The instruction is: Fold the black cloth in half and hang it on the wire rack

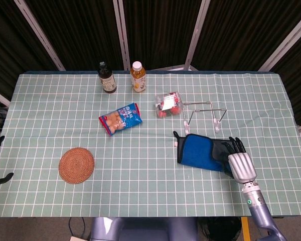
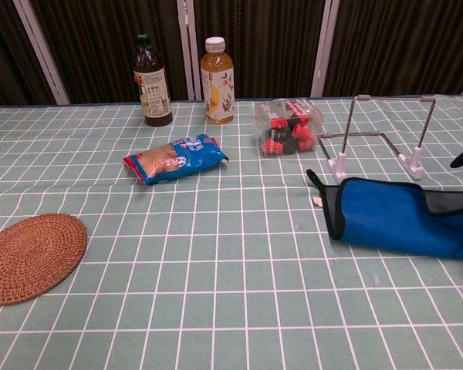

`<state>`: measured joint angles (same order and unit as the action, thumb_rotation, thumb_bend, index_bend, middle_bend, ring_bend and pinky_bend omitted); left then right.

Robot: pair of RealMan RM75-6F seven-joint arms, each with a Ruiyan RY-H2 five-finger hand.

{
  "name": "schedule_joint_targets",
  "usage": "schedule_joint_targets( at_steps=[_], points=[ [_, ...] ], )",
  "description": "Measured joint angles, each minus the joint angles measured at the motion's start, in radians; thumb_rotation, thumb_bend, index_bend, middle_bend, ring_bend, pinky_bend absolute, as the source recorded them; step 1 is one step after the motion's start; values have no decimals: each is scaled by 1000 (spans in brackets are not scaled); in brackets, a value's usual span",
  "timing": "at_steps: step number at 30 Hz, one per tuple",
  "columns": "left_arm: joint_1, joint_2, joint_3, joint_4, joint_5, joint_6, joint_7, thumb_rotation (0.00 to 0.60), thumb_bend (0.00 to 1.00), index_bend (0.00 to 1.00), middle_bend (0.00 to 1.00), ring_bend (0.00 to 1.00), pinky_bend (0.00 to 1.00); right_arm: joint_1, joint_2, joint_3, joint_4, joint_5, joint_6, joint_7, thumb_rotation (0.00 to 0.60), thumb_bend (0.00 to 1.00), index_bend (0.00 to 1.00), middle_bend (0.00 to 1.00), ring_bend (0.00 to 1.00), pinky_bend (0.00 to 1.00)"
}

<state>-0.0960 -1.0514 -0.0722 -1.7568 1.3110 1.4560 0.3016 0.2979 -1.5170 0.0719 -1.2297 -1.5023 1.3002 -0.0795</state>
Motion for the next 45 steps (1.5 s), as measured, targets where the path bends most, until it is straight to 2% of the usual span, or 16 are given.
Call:
schedule_joint_targets(
  at_steps=[11,19,24,32,36,37,39,41,42,45],
  points=[
    [-2,-1,-1,0,-7,-5,4,600,0,0,0,0,0,82,13,57,110,24,-64,-34,600,461,654,193,0,0],
    [-2,0,-2,1,-10,-5,1,600,0,0,0,0,0,107,5,95,163,117,-140,-62,600,458,660,193,0,0],
    [-2,-1,-1,-1,-7,-3,3,600,0,0,0,0,0,122,-2,86,222,132,-202,-23,600,450,659,193,0,0],
    [-5,-6,0,0,-11,-9,17,600,0,0,0,0,0,141,-38,70,331,129,-234,10,600,450,659,193,0,8],
    [-5,-7,0,-1,-11,-7,18,600,0,0,0,0,0,149,-52,63,371,135,-258,13,600,368,654,193,0,9],
    [-5,-7,1,-1,-11,-7,18,600,0,0,0,0,0,150,-55,62,379,137,-264,11,600,331,629,189,0,8],
    [-5,-8,1,-1,-10,-7,18,600,0,0,0,0,0,154,-63,60,392,143,-275,4,600,140,446,146,0,2],
    [-5,-8,1,-1,-10,-7,17,600,0,0,0,0,0,155,-67,63,396,148,-273,-8,600,14,287,99,0,0],
    [-5,-8,1,0,-10,-7,16,600,0,0,0,0,0,155,-70,65,396,149,-265,-11,600,0,237,82,0,0],
    [-5,-7,0,0,-11,-7,14,600,0,0,0,0,0,153,-75,72,396,143,-220,-6,600,0,196,45,0,0]
  ],
)
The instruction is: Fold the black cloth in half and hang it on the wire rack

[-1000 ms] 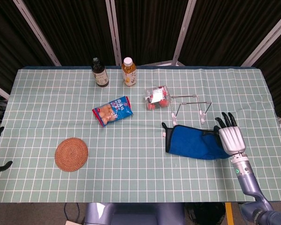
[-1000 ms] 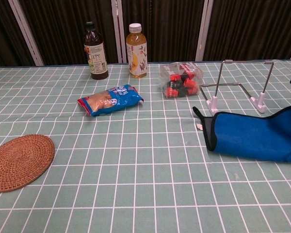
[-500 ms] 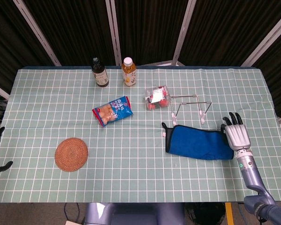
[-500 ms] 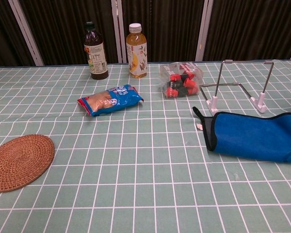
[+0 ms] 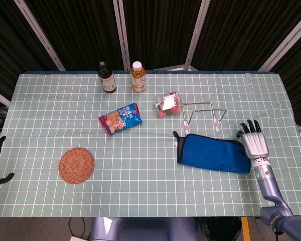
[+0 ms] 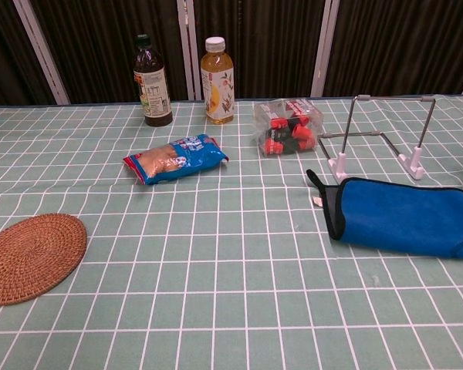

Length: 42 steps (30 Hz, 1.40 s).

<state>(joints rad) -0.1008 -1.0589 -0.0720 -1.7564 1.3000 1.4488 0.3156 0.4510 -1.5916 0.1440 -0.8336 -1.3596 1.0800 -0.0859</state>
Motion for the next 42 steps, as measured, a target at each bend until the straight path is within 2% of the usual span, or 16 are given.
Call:
schedule_joint_targets(
  at_steps=[5,9,12,16,24,30,42],
  points=[
    [0,0,1,2,1,-1,-3,600,0,0,0,0,0,-3,11,0,-33,-43,85,55,600,0,195,32,0,0],
    [-2,-1,3,2,6,-3,-1,600,0,0,0,0,0,11,67,-41,-120,-154,126,123,600,0,195,32,0,0],
    [-1,-1,4,1,9,-1,1,600,0,0,0,0,0,42,123,-82,-207,-246,128,139,600,17,196,32,0,0],
    [-1,-2,4,2,9,0,1,600,0,0,0,0,0,109,167,-116,-271,-312,83,124,600,50,221,32,0,0],
    [-5,-4,-1,18,-12,-13,-3,600,0,0,0,0,0,223,150,-134,-278,-368,-36,-1,600,60,264,34,0,0],
    [-10,-7,-6,27,-28,-26,-6,600,0,0,0,0,0,292,142,-164,-269,-426,-88,-29,600,53,279,44,0,0],
    [-20,-15,-10,38,-48,-42,4,600,0,0,0,0,0,365,91,-203,-231,-462,-169,-110,600,50,288,48,0,0]
  ],
)
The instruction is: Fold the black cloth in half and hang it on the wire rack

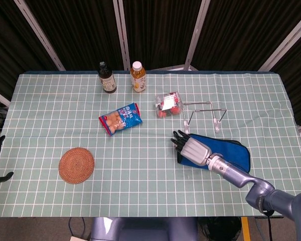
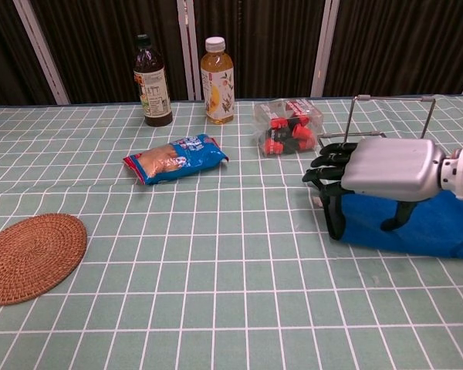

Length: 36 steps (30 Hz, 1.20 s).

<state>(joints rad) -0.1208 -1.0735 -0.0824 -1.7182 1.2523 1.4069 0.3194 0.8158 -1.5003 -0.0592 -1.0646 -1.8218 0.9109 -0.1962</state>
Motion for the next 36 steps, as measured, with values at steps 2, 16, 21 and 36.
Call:
schedule_joint_targets(
  at_steps=[2,16,21,36],
  points=[
    [0,0,0,1,-2,-1,-1,600,0,0,0,0,0,4,-5,-3,4,0,0,2,600,50,288,49,0,0],
    [-4,-1,-1,4,-7,-5,-3,600,0,0,0,0,0,16,-42,-13,36,25,-22,-12,600,54,288,49,0,0],
    [-4,0,-1,5,-8,-6,-5,600,0,0,0,0,0,12,-48,-22,47,33,-19,-12,600,62,333,51,0,0],
    [-7,-3,1,3,-7,-6,0,600,0,0,0,0,0,6,-64,-52,94,14,39,34,600,228,436,100,0,0]
  ],
)
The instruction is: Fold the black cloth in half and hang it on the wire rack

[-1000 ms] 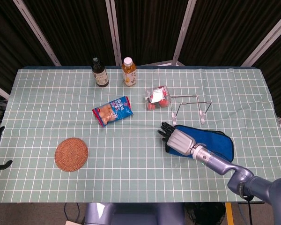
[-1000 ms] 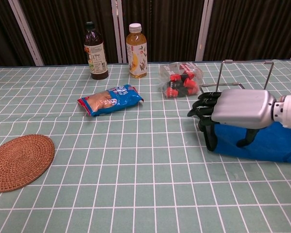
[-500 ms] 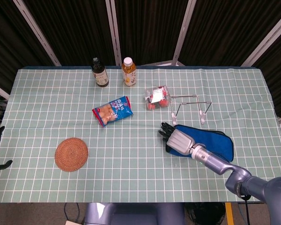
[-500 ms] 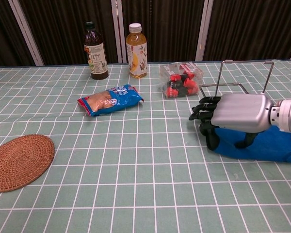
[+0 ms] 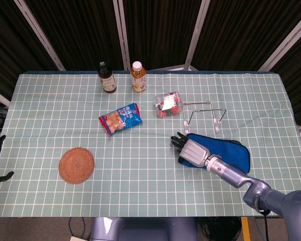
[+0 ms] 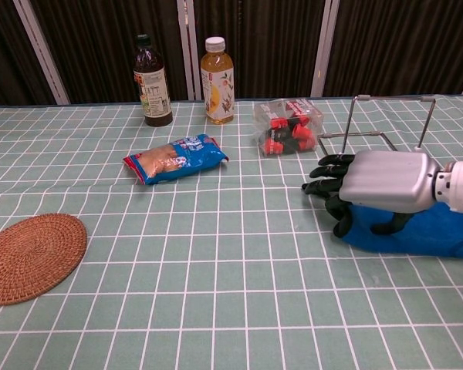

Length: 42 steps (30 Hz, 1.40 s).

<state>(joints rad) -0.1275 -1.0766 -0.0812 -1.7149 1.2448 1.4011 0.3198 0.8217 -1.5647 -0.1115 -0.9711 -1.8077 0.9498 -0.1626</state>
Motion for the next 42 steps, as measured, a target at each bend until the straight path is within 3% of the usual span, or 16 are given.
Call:
schedule_joint_targets(
  at_steps=[9,15,20,32,42],
  points=[
    [-1,0,1,-1,0,0,0,600,0,0,0,0,0,-7,-17,-19,53,-25,67,59,600,368,581,128,0,0],
    [0,1,2,-4,3,3,0,600,0,0,0,0,0,-17,-24,-22,68,-27,115,105,600,390,638,145,0,18],
    [0,4,2,-7,5,4,-5,600,0,0,0,0,0,-34,-21,6,46,1,174,169,600,393,659,157,0,48],
    [9,23,5,-18,28,17,-45,600,0,0,0,0,0,-80,84,159,-177,161,275,228,600,417,690,176,0,117],
    [29,50,15,-42,72,48,-88,600,0,0,0,0,0,-166,239,265,-481,298,366,116,600,453,715,189,0,150]
  ],
)
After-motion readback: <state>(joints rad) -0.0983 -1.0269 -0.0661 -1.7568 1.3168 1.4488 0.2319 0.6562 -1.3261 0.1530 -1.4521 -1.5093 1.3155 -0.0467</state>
